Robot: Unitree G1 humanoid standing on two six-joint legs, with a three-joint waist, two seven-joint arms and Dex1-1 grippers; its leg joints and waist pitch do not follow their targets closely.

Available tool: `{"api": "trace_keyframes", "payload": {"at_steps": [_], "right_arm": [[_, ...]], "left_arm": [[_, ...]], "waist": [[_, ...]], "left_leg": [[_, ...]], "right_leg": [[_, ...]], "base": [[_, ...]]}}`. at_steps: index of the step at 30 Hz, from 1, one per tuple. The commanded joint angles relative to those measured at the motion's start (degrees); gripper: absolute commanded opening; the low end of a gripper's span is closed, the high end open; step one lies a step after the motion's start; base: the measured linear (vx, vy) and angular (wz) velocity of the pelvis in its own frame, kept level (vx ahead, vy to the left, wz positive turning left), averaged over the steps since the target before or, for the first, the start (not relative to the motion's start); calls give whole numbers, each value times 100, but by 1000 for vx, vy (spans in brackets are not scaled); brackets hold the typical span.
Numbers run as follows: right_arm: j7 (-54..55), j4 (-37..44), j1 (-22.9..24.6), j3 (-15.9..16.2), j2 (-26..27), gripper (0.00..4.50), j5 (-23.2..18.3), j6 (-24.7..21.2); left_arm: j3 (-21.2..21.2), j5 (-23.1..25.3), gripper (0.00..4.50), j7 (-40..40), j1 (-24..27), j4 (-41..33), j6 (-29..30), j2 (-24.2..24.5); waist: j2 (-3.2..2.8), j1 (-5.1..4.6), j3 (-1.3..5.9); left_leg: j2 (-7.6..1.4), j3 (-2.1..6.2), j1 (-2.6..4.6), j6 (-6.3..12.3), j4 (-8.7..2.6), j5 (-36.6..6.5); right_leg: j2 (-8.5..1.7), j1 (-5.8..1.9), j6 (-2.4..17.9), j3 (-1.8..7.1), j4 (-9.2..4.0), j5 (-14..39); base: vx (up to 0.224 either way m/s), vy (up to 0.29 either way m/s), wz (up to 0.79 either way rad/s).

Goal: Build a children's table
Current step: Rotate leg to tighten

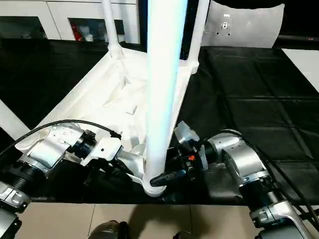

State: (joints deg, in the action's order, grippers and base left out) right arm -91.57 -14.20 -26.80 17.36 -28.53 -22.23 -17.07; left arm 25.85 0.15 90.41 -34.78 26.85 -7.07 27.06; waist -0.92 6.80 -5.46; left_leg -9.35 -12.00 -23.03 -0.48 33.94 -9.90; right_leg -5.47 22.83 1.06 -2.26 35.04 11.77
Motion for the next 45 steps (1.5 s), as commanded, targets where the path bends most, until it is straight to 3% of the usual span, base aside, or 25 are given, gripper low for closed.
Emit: {"api": "trace_keyframes", "payload": {"at_steps": [1,7,12,14,17,19,21,24,28,30,31,32,33,34,35,36,37,38,39,40,41,42,43,44,45], "right_arm": [[-93,88,-25,118,-40,220,-102,-68],[-16,305,136,-3,65,217,-164,-286],[412,550,366,-118,143,217,-209,-432],[1218,840,739,-221,340,216,-57,-430],[2637,928,1042,-423,929,213,308,-448],[3389,903,1093,-544,1331,210,459,-558],[3601,905,1113,-572,1456,209,507,-594],[4232,910,1160,-593,1790,207,739,-648],[5047,785,1100,-667,2225,204,967,-677],[5719,678,1046,-732,2611,204,1086,-710],[6094,576,985,-776,2847,203,1184,-697],[6529,436,890,-841,3091,203,1306,-679],[6529,436,890,-841,3091,203,1306,-679],[6834,347,827,-883,3252,203,1395,-670],[7096,254,756,-927,3412,203,1444,-685],[7310,188,710,-939,3529,203,1522,-684],[7472,68,650,-1070,3713,203,1450,-607],[7496,60,646,-1089,3736,203,1448,-598],[7503,28,636,-1161,3792,203,1397,-525],[7485,20,634,-1182,3802,237,1376,-486],[7485,20,634,-1182,3802,258,1376,-486],[7293,49,661,-1179,3726,258,1337,-343],[7127,97,696,-1176,3644,275,1323,-246],[7051,130,716,-1200,3597,283,1312,-190],[7028,140,722,-1207,3583,293,1308,-173]], "left_arm": [[334,175,0,165,-10,85,-60,-47],[136,84,0,-66,76,37,249,-63],[-55,-19,0,-368,202,-144,597,-95],[-279,-28,0,-893,374,-403,1031,-140],[-521,84,0,-1688,507,-656,1667,-296],[-625,154,0,-2109,501,-740,2052,-475],[-651,186,0,-2243,489,-760,2181,-543],[-724,311,0,-2750,426,-770,2545,-847],[-798,433,0,-3443,274,-610,2825,-1271],[-918,514,0,-4051,161,-502,3042,-1640],[-986,606,0,-4458,92,-435,3118,-1836],[-1039,666,0,-4764,25,-367,3215,-2003],[-1039,666,0,-4764,25,-367,3215,-2003],[-1068,709,0,-4957,-11,-349,3312,-2107],[-1085,781,0,-5175,-55,-307,3329,-2186],[-1106,810,0,-5287,-72,-311,3394,-2241],[-1073,886,0,-5333,-55,-352,3408,-2245],[-1069,895,0,-5332,-50,-362,3419,-2245],[-1062,911,0,-5318,-20,-398,3438,-2232],[-1066,908,0,-5313,-5,-414,3445,-2226],[-1066,908,0,-5313,-5,-414,3445,-2226],[-1070,899,0,-5230,44,-450,3423,-2158],[-1071,900,0,-5143,86,-469,3390,-2095],[-1083,883,0,-5107,110,-480,3379,-2069],[-1087,878,0,-5096,118,-483,3375,-2061]], "waist": [[78,-43,399],[38,-40,393],[58,-53,389],[42,-57,330],[81,-136,275],[90,-260,206],[80,-366,192],[62,-439,177],[75,-504,198],[48,-530,154],[39,-529,155],[23,-614,96],[23,-614,96],[-46,-651,76],[-175,-564,97],[-219,-443,113],[154,-400,209],[292,-362,267],[214,-381,130],[229,-398,141],[79,-371,114],[-15,-376,211],[-47,-491,267],[-52,-570,242],[-36,-588,234]], "left_leg": [[-451,176,216,347,-444,-988],[-452,184,217,317,-451,-1044],[-445,186,209,283,-467,-1103],[-476,190,222,183,-513,-1300],[-438,234,210,-22,-562,-1776],[-404,334,191,-353,-618,-2318],[-401,407,197,-483,-650,-2671],[-385,438,262,-546,-662,-3075],[-364,414,315,-440,-700,-2938],[-372,415,336,-500,-737,-3238],[-361,432,380,-529,-724,-3405],[-352,477,409,-609,-781,-4004],[-352,477,409,-609,-781,-4004],[-384,509,388,-680,-937,-4579],[-518,398,102,-805,-1384,-5139],[-526,249,-81,-896,-1581,-5343],[-326,-30,385,-850,-1250,-4079],[-143,75,838,-728,-442,-3153],[156,627,485,-70,263,-667],[192,799,4,-68,259,-225],[-185,835,-25,-454,-359,-655],[-240,768,231,-597,-457,-755],[-323,740,456,-575,-548,-1335],[-313,681,357,-487,-619,-1555],[-300,653,308,-391,-638,-1829]], "right_leg": [[-394,-163,1432,219,-344,753],[-394,-158,1441,218,-348,816],[-386,-164,1411,216,-359,871],[-385,-115,1328,243,-392,1091],[-412,-96,1053,254,-498,2119],[-466,-93,650,230,-588,3456],[-458,-82,449,200,-636,3852],[-444,-39,357,190,-695,3924],[-411,-41,399,176,-784,3548],[-377,7,425,158,-802,3460],[-375,16,387,127,-832,3548],[-303,-8,233,-22,-879,3693],[-303,-8,233,-22,-879,3693],[-192,-128,125,-182,-825,3501],[-35,-478,351,-241,-90,2216],[29,-586,430,-304,320,1315],[-104,-123,243,108,-66,2345],[-477,319,147,256,-748,3759],[-941,124,223,610,-1161,5361],[-975,-413,317,589,-946,5048],[-695,-441,425,264,-688,3808],[-399,-288,562,151,-595,2674],[-151,-148,833,121,-383,821],[-177,-247,1046,137,-370,96],[-207,-300,1069,158,-417,361]], "base": [[0,0,0],[0,0,0],[0,0,0],[0,0,0],[0,0,0],[-50,-5,-12],[-56,15,-22],[-33,15,-14],[0,0,0],[-26,18,-5],[-52,37,-10],[-67,46,-12],[-57,54,-19],[-57,54,-19],[-80,46,-12],[-72,0,13],[-72,0,13],[24,-88,18],[128,-54,-31],[128,-54,-31],[105,72,-43],[0,0,0],[0,0,0],[-6,-10,20],[0,0,0]]}}
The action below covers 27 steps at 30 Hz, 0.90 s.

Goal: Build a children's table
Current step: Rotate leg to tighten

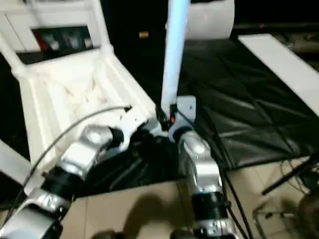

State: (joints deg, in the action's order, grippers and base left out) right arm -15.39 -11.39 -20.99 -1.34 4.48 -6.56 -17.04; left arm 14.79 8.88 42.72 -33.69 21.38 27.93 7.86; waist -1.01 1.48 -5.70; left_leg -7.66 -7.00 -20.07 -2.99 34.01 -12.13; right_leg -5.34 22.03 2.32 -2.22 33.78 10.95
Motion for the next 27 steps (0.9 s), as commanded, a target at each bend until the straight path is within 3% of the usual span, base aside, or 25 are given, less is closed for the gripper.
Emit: {"api": "trace_keyframes", "payload": {"at_steps": [1,2,3,6,7,8,10,11,12,13,14,16,17,19,20,21,24,27], "right_arm": [[-833,-37,193,615,87,301,-307,-82],[-913,0,213,601,12,301,-300,-51],[-1140,79,252,565,-153,320,-360,-14],[-1744,238,318,453,-598,335,-566,74],[-1948,291,338,415,-750,357,-639,93],[-2163,339,350,386,-911,365,-707,93],[-2683,394,350,300,-1298,380,-858,97],[-2836,396,343,276,-1418,391,-890,103],[-3023,387,334,243,-1550,391,-919,121],[-3289,361,314,213,-1732,406,-986,142],[-3405,343,301,201,-1808,406,-1016,154],[-4023,308,264,257,-2208,420,-1103,222],[-4242,317,264,300,-2344,438,-1129,229],[-4777,323,232,382,-2645,438,-1276,127],[-4777,323,232,382,-2645,438,-1276,127],[-5239,299,170,491,-2874,438,-1343,128],[-5853,175,21,693,-3121,438,-1355,182],[-6286,101,-73,872,-3245,438,-1350,192]], "left_arm": [[15,-33,0,-214,52,44,-193,-45],[27,-51,0,-174,66,38,-223,1],[45,-60,0,-80,85,40,-306,91],[70,-89,0,196,145,22,-467,315],[94,-114,0,336,163,14,-563,396],[109,-140,0,464,177,8,-597,475],[202,-207,0,899,222,-8,-854,719],[234,-226,0,1048,244,-21,-924,802],[275,-254,0,1220,270,-33,-1015,903],[363,-296,0,1528,311,-32,-1282,1059],[403,-314,0,1660,326,-26,-1402,1124],[582,-317,0,2201,354,70,-1942,1423],[584,-368,0,2354,364,89,-2028,1473],[571,-529,0,2723,358,117,-2165,1551],[571,-529,0,2723,358,117,-2165,1551],[636,-652,0,3094,337,113,-2257,1630],[817,-785,0,3705,280,164,-2503,1782],[952,-832,0,4100,210,211,-2676,1849]], "waist": [[22,-65,214],[29,-62,229],[30,-61,247],[60,-25,281],[79,-12,308],[65,-2,313],[95,-5,370],[107,12,389],[76,20,414],[84,35,429],[84,35,429],[85,94,468],[70,119,486],[99,170,475],[99,170,475],[111,199,448],[114,232,408],[128,264,386]], "left_leg": [[-426,111,-11,-13,-652,-2191],[-405,105,-16,37,-631,-2336],[-422,98,-41,89,-638,-2143],[-433,24,-28,284,-622,-1560],[-448,-40,-64,458,-597,-1088],[-461,-58,-66,493,-594,-1013],[-465,-120,-115,557,-560,-878],[-459,-128,-113,588,-542,-774],[-465,-143,-119,673,-513,-509],[-468,-166,-105,773,-477,-360],[-468,-166,-105,773,-477,-360],[-463,-194,-92,1035,-414,156],[-467,-193,-77,1088,-393,278],[-469,-206,-93,1255,-360,371],[-469,-206,-93,1255,-360,371],[-488,-212,-98,1202,-377,148],[-521,-218,-77,930,-419,-394],[-549,-251,-38,674,-443,-751]], "right_leg": [[-283,-202,851,184,-412,1617],[-354,-181,710,213,-507,2506],[-375,-171,654,232,-545,2668],[-367,-167,714,252,-560,2239],[-355,-202,841,244,-513,1779],[-352,-193,887,231,-506,1713],[-325,-201,997,198,-462,1514],[-323,-212,1017,193,-447,1368],[-314,-202,1129,186,-390,949],[-300,-195,1247,185,-356,578],[-300,-195,1247,185,-356,578],[-289,-197,1479,163,-253,-175],[-285,-196,1525,159,-216,-355],[-271,-187,1629,147,-176,-573],[-271,-187,1629,147,-176,-573],[-289,-172,1624,139,-209,-182],[-291,-150,1509,135,-266,691],[-303,-110,1404,162,-316,1161]], "base": [[0,0,0],[0,0,0],[0,0,0],[0,0,0],[0,0,0],[0,0,0],[0,0,0],[0,0,0],[0,0,0],[0,0,0],[0,0,0],[0,0,0],[0,0,0],[0,0,0],[0,0,0],[0,0,0],[0,0,0],[0,0,0]]}}
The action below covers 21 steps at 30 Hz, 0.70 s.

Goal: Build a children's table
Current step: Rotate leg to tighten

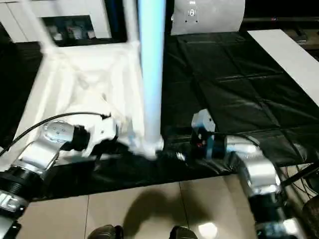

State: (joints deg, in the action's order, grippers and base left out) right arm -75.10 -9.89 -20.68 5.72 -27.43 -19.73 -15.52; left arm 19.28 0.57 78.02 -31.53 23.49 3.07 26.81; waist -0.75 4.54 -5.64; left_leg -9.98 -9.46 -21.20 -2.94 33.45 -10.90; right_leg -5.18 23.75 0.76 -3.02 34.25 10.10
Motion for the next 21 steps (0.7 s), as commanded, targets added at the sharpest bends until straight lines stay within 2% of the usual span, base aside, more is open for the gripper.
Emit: {"api": "trace_keyframes", "payload": {"at_steps": [1,2,4,6,7,9,11,12,15,21], "right_arm": [[-505,-96,-153,249,-100,438,-40,56],[-544,-110,-168,268,-107,438,-43,60],[-851,-234,-316,432,-125,404,-55,79],[-1035,-311,-414,549,-110,404,-38,79],[-1141,-368,-467,617,-110,392,-32,100],[-1293,-449,-542,711,-94,367,-7,118],[-1344,-484,-579,762,-70,358,15,122],[-1450,-560,-653,855,-26,335,41,129],[-1588,-660,-734,946,5,317,50,143],[-1731,-796,-825,1052,38,269,78,195]], "left_arm": [[561,-5,0,742,-57,55,-330,-38],[574,-4,0,781,-71,68,-359,-38],[685,16,0,1082,-215,187,-578,-64],[738,74,0,1144,-334,293,-689,-123],[764,105,0,1158,-404,380,-764,-155],[800,132,0,1188,-509,519,-871,-201],[811,148,0,1191,-555,574,-906,-223],[827,167,0,1206,-635,678,-970,-255],[822,175,0,1246,-708,802,-1056,-274],[829,190,0,1282,-782,994,-1203,-245]], "waist": [[98,-1,382],[99,8,385],[111,37,399],[108,53,404],[118,60,413],[119,74,423],[133,88,429],[141,89,435],[167,103,427],[173,121,435]], "left_leg": [[-323,-15,82,588,-393,-943],[-324,-21,84,557,-395,-948],[-331,-36,103,514,-388,-898],[-327,-50,107,539,-376,-844],[-325,-48,84,560,-373,-769],[-319,-52,84,582,-361,-741],[-320,-44,66,577,-361,-701],[-315,-41,62,583,-357,-692],[-317,-40,57,549,-361,-759],[-323,-36,65,506,-364,-748]], "right_leg": [[-327,-279,1507,243,-368,1393],[-321,-273,1490,245,-363,1409],[-319,-249,1496,262,-334,1242],[-314,-243,1553,271,-318,1077],[-316,-262,1580,267,-297,941],[-320,-260,1593,265,-288,829],[-327,-282,1609,261,-277,715],[-329,-287,1619,256,-270,681],[-341,-295,1617,258,-283,781],[-337,-293,1627,254,-271,782]], "base": [[0,0,0],[0,0,0],[0,0,0],[0,0,0],[0,0,0],[0,0,0],[0,0,0],[0,0,0],[0,0,0],[0,0,0]]}}
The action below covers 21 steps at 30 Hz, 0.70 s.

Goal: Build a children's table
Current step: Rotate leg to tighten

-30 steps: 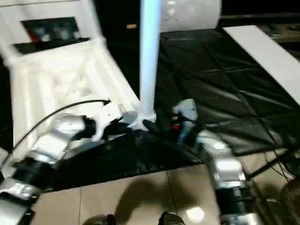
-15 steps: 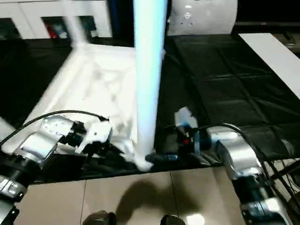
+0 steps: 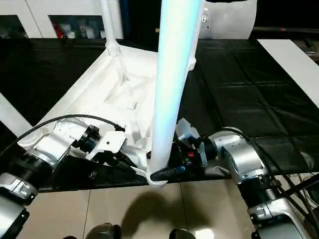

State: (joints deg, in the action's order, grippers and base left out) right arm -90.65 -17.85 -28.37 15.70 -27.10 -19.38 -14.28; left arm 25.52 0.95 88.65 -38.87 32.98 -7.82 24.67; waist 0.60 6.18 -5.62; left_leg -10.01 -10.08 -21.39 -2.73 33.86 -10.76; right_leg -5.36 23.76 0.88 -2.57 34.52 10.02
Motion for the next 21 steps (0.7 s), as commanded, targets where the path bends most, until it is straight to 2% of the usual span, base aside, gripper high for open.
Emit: {"api": "trace_keyframes", "payload": {"at_steps": [1,6,8,11,14,15,16,18,19,21], "right_arm": [[-183,-15,-67,77,5,258,38,70],[-185,-42,-82,130,3,224,1,69],[-185,-15,-56,129,19,221,-21,31],[-74,137,65,61,68,217,-106,-134],[274,293,215,-54,168,216,-181,-273],[478,343,277,-85,220,215,-160,-319],[1201,444,474,-208,482,214,-41,-286],[1391,446,514,-236,556,214,12,-250],[1843,429,602,-306,756,212,116,-197],[2318,398,668,-379,972,210,222,-200]], "left_arm": [[194,158,0,225,-48,66,-129,-23],[175,164,0,194,-56,130,-116,4],[145,149,0,160,-49,160,-82,10],[21,50,0,16,-1,165,109,0],[-135,-21,0,-205,25,179,299,-13],[-192,-38,0,-293,34,187,369,-17],[-353,-89,0,-572,90,136,642,-29],[-384,-78,0,-659,102,120,687,-34],[-439,-32,0,-894,147,65,837,-57],[-492,9,0,-1178,206,-25,1063,-120]], "waist": [[46,-35,437],[34,-12,439],[39,-13,437],[14,-13,431],[32,-8,423],[28,-16,402],[15,-29,381],[19,-41,364],[35,-88,343],[35,-129,334]], "left_leg": [[-323,24,86,487,-402,-744],[-322,25,88,499,-398,-690],[-323,25,86,503,-399,-700],[-320,28,88,458,-405,-778],[-319,28,81,430,-412,-793],[-318,33,77,372,-433,-931],[-317,36,78,273,-457,-1135],[-308,58,87,163,-480,-1326],[-297,84,87,-3,-514,-1593],[-294,105,99,-72,-530,-1738]], "right_leg": [[-319,-298,1627,208,-291,743],[-316,-296,1641,207,-278,650],[-316,-299,1654,206,-278,623],[-318,-300,1641,209,-289,728],[-313,-307,1608,216,-293,754],[-318,-299,1545,219,-326,1004],[-324,-284,1462,228,-365,1344],[-341,-280,1321,232,-399,1764],[-347,-259,1078,231,-464,2454],[-357,-243,977,233,-500,2731]], "base": [[0,0,0],[0,0,0],[0,0,0],[0,0,0],[0,0,0],[0,0,0],[0,0,0],[0,0,0],[0,0,0],[0,0,0]]}}
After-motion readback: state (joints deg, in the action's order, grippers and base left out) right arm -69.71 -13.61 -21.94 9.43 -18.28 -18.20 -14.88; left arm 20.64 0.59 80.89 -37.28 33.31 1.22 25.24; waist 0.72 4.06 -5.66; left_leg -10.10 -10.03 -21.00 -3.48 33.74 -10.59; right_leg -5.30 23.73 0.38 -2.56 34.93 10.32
